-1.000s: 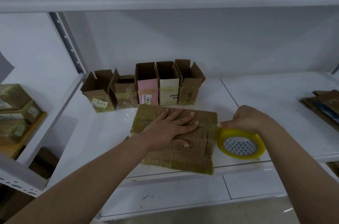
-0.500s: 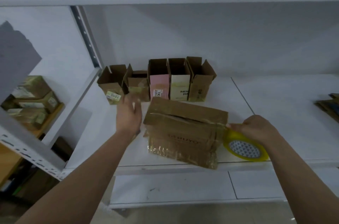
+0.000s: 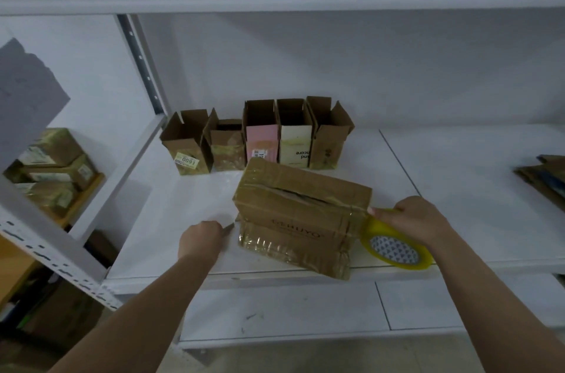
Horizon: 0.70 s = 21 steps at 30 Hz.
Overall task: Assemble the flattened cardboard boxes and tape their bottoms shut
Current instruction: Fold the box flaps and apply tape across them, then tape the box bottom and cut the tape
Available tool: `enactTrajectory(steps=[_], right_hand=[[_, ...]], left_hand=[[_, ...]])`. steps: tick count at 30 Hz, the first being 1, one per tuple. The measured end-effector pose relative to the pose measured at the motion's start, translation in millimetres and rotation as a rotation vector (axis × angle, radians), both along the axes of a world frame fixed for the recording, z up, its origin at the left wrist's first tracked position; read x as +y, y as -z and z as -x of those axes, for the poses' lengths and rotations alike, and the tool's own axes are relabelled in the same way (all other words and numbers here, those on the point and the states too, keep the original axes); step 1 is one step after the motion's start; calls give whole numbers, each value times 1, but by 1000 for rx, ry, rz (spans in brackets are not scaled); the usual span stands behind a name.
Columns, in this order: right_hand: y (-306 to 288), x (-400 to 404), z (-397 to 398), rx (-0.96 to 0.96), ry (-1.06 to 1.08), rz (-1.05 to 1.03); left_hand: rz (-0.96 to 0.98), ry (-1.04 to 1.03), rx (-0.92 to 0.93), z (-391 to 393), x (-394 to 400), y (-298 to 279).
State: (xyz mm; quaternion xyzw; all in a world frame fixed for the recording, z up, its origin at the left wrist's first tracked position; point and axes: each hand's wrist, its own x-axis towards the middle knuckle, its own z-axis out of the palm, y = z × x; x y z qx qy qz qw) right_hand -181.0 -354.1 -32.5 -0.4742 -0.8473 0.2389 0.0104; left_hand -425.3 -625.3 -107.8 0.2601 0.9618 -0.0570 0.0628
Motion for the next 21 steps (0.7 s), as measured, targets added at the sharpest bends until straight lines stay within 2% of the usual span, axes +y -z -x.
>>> enactTrajectory(steps=[2, 5, 7, 9, 11, 14, 16, 18, 19, 21], right_hand=[[1, -1, -2, 9, -6, 4], [3, -3, -5, 34, -6, 21], [1, -4, -3, 58, -10, 27], [-3, -6, 1, 72, -26, 42], [-6, -6, 6, 76, -47, 61], [-5, -7, 13, 106, -86, 96], [-3, -7, 16, 118, -119, 143], [-2, -5, 14, 133, -138, 236], [-1, -4, 11, 149, -154, 299], [3, -3, 5, 181, -206, 410]], left_hand=[[-184, -82, -10, 9, -5, -4], [-609, -207, -22, 16, 0, -29], [-858, -159, -17, 14, 15, -55], [-990, -19, -69, 3, 38, -81], [-995, 186, -186, -18, 65, -102], [-981, 445, -511, -61, 104, -119], [-931, 517, -742, -81, 126, -117], [-886, 482, -902, -87, 139, -102], [-869, 459, -910, -87, 142, -93], [-870, 464, -803, -82, 143, -73]])
